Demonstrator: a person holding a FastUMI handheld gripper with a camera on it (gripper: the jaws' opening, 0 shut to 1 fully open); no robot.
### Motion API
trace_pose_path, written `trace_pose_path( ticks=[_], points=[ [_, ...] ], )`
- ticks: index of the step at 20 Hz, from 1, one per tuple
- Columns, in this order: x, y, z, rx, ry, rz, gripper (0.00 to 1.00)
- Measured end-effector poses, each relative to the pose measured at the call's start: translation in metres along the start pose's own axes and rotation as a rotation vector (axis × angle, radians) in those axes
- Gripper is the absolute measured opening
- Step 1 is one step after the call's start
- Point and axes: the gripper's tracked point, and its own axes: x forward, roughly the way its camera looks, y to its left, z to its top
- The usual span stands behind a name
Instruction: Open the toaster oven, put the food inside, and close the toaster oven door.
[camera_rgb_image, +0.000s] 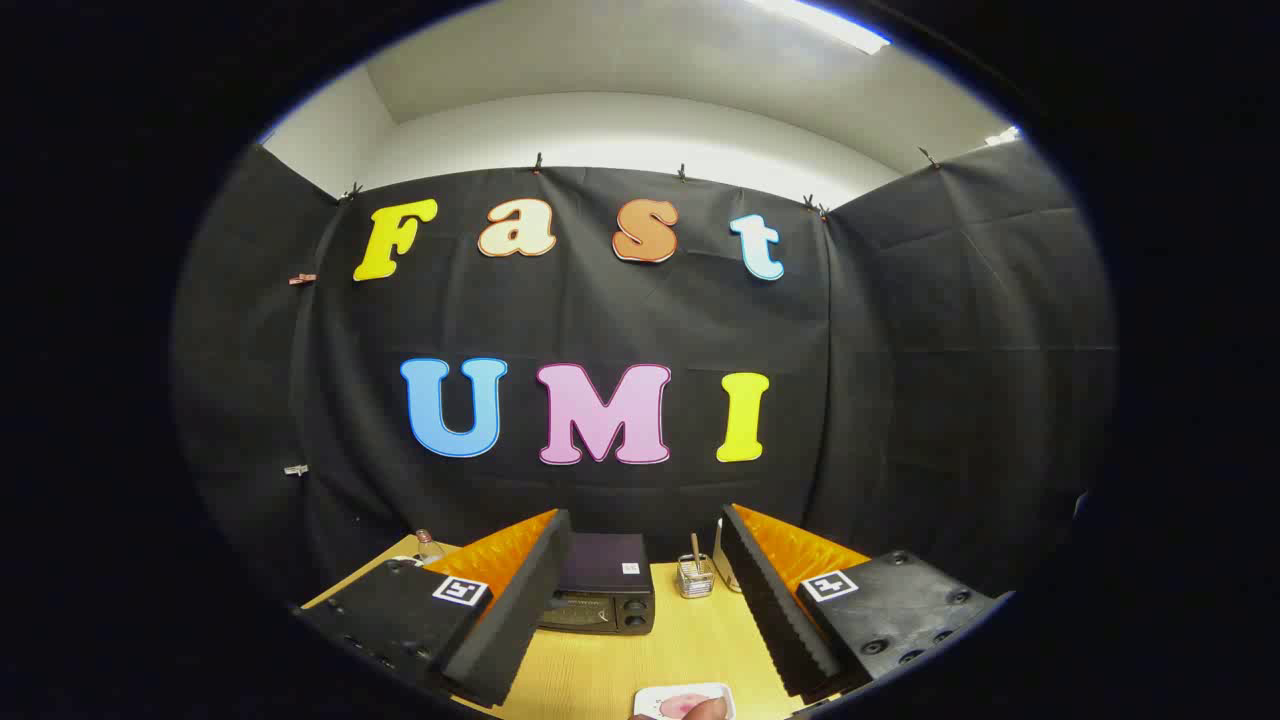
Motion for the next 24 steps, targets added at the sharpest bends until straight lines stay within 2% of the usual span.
trace_pose_path(
  ticks=[17,24],
  points=[
    [0.0,0.001,-0.009,-0.002,0.009,0.004,0.98],
    [0.007,0.016,-0.032,0.025,0.044,0.009,0.97]
  ],
)
